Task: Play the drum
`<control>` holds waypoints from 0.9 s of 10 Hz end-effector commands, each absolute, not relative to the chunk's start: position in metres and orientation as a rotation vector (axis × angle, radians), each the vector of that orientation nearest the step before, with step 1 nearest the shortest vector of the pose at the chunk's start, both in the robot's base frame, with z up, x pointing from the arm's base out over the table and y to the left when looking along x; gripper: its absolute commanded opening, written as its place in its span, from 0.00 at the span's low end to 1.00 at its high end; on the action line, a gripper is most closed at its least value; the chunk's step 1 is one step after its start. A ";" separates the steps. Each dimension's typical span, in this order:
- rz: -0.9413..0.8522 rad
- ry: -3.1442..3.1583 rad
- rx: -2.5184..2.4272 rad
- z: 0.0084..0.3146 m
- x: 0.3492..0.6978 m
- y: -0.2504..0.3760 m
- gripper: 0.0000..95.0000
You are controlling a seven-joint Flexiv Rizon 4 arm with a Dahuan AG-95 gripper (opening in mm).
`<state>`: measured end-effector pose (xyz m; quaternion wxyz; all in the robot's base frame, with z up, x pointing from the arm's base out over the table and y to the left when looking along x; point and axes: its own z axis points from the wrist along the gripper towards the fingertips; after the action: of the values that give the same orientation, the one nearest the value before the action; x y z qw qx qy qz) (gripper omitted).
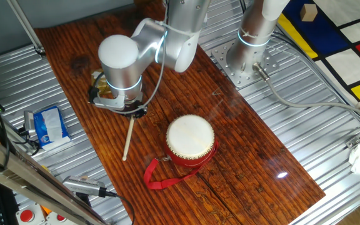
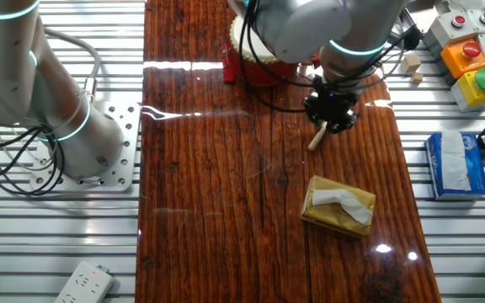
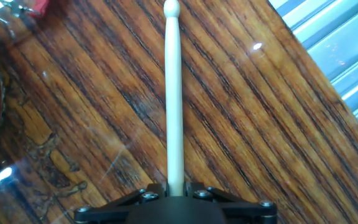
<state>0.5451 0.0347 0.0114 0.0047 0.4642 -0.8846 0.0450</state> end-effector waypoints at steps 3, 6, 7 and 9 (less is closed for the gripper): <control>0.123 -2.775 1.431 0.043 0.542 0.037 0.00; 0.109 -2.781 1.413 0.070 0.537 0.033 0.00; 0.075 -2.791 1.409 0.082 0.535 0.029 0.00; 0.074 -2.772 1.419 0.103 0.529 0.025 0.00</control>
<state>0.5291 0.0241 0.1040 0.0109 0.4544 -0.8906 0.0174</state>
